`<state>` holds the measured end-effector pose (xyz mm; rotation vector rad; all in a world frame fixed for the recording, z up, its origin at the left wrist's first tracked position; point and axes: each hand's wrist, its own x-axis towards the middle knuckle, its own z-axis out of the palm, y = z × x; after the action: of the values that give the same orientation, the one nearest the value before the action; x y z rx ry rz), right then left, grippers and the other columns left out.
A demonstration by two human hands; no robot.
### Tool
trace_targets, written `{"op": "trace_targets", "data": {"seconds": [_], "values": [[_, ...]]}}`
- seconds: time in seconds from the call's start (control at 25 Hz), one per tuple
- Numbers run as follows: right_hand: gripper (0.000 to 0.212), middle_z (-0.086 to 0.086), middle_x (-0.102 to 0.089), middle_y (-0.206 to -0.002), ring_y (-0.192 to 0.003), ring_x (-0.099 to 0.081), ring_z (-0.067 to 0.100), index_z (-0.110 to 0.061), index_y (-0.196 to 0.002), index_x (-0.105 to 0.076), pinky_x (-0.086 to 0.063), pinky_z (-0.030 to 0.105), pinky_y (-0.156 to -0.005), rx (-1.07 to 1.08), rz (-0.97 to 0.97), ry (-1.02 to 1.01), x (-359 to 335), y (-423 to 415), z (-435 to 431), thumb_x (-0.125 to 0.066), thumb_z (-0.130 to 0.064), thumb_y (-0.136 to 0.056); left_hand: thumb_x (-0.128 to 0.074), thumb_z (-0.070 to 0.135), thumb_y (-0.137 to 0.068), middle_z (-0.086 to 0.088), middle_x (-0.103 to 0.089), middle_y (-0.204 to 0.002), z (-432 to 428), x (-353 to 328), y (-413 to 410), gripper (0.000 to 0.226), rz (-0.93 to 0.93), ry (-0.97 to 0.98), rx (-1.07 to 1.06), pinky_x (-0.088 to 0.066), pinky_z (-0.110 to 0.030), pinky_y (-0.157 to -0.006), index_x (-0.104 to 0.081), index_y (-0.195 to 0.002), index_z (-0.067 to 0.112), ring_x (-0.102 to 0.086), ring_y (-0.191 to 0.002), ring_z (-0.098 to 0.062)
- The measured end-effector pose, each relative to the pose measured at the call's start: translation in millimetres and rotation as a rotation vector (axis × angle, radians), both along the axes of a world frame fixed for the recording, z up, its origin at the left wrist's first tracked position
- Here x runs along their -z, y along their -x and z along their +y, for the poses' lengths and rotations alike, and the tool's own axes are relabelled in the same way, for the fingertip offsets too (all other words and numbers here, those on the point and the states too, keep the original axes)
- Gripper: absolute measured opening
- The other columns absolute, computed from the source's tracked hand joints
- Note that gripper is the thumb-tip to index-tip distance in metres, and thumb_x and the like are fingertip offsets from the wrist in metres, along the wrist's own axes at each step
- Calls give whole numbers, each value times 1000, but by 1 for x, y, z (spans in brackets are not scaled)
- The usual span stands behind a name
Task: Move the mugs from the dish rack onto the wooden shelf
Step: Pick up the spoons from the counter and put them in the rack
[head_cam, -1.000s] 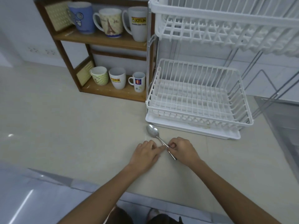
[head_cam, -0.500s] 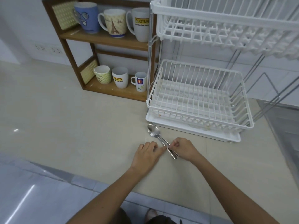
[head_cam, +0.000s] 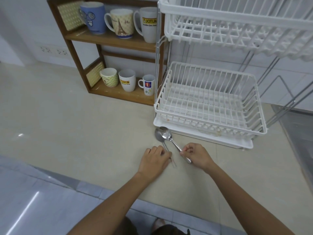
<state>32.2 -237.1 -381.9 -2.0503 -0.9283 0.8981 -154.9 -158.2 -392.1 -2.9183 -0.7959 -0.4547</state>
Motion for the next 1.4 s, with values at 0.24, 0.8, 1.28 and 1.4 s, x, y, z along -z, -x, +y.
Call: {"op": "trace_targets", "data": {"seconds": [0.24, 0.8, 1.28, 1.4], "values": [[9, -4, -65, -64, -56, -57, 3, -23, -81, -73, -42, 14, -52, -42, 48, 7, 0, -2, -2, -76, -17, -76, -61, 18, -85, -11, -67, -91, 9, -12, 8, 15, 27, 254, -404, -50, -39, -66, -65, -94, 7, -62, -81, -31], [17, -4, -67, -63, -56, -57, 4, -23, -71, -75, -50, 16, -53, 40, 205, -424, -85, -20, 26, -73, -9, -80, -64, 13, -88, 6, -56, -63, 59, -123, -4, 6, -95, 1598, -87, -48, -12, -53, -63, -94, 15, -50, -54, -2], [8, 6, -63, -57, -49, -57, 13, -4, -78, -74, -49, 22, -46, 244, 118, -193, -113, -104, 87, -79, -9, -74, -58, -8, -88, -15, -60, -101, 115, -145, -132, 19, -609, 1584, -366, -50, -26, -84, -60, -107, -8, -60, -95, -21], [12, 9, -63, -55, -39, -58, 11, 4, -83, -73, -49, 20, -42, 204, 117, -114, -99, -115, 101, -77, -2, -74, -56, -12, -87, -13, -58, -89, 125, -130, -161, 11, -566, 1565, -471, -53, -31, -80, -58, -82, -3, -57, -96, -25]]}}
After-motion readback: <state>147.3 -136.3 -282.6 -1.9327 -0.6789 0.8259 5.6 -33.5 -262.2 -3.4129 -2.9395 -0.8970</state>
